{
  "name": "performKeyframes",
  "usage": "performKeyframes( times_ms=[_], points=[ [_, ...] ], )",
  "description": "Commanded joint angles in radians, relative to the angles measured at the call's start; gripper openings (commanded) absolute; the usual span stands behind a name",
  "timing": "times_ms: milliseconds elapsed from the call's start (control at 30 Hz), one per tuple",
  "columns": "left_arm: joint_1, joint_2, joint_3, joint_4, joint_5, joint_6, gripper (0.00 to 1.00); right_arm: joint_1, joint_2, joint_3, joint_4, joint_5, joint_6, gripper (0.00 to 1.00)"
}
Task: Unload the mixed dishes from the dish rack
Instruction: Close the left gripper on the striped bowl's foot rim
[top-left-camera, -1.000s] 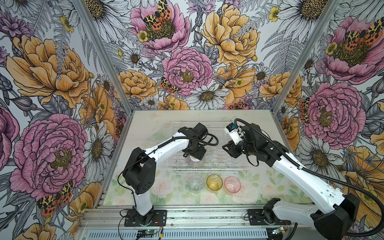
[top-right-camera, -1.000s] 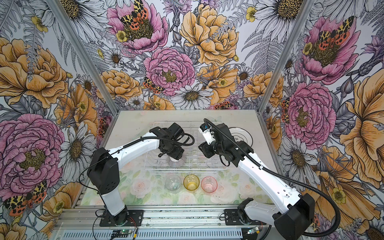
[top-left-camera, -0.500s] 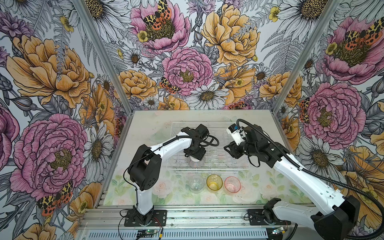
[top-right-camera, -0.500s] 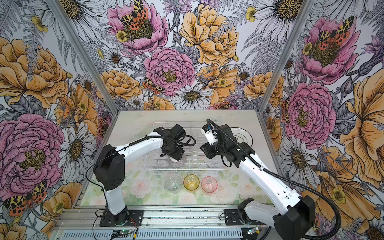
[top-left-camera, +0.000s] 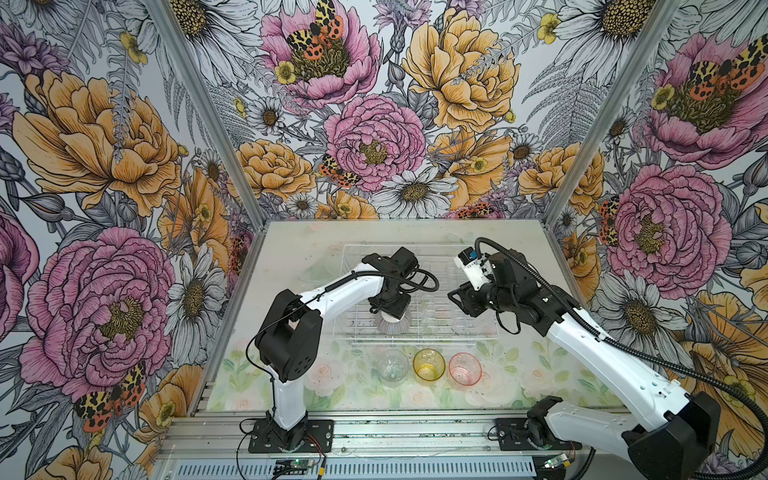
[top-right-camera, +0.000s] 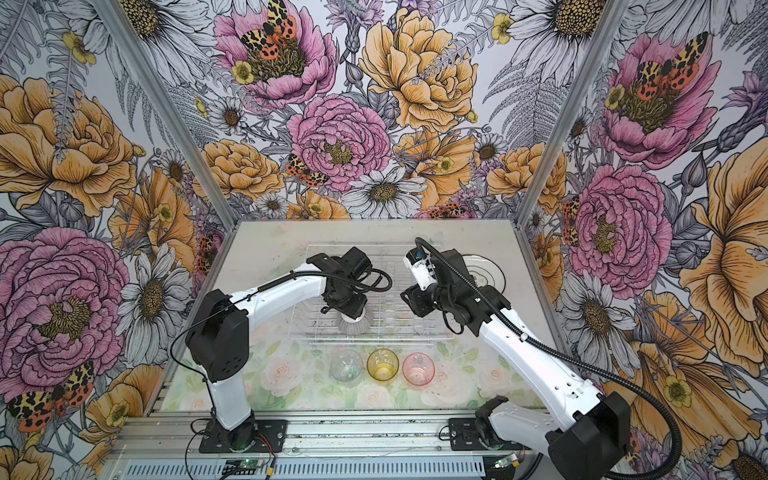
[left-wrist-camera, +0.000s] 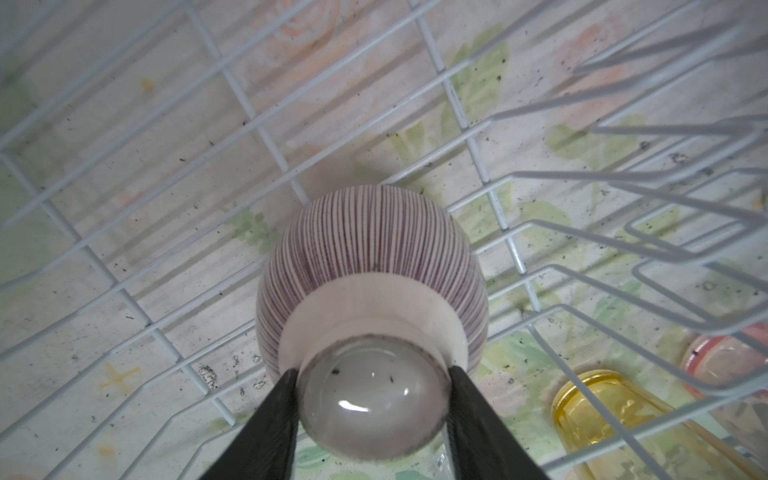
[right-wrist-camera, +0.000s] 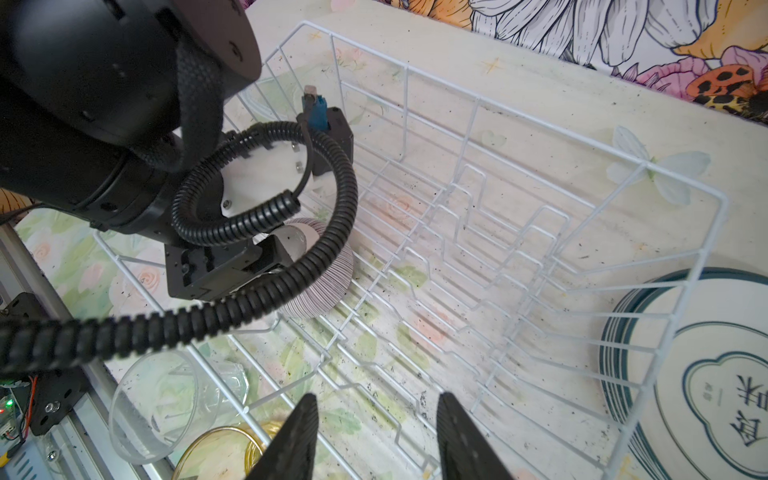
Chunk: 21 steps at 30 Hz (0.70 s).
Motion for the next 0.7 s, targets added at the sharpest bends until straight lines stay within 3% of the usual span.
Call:
performKeyframes(
  times_ms=[0,233,667],
  points=[
    [0.012,0.002,0.000,-0.006,0.036,0.006,0.49,-0.007,-0.017,-0.013,0.027,-0.017,0.017,0.49],
    [0.023,-0.015,-0.004,-0.008,0.042,0.014,0.41,-0.011,-0.011,-0.025,0.045,-0.037,0.029,0.49],
    [0.095,-0.130,-0.040,0.039,0.134,0.027,0.39,-0.028,0.032,-0.073,0.114,-0.185,0.099,0.49]
  ],
)
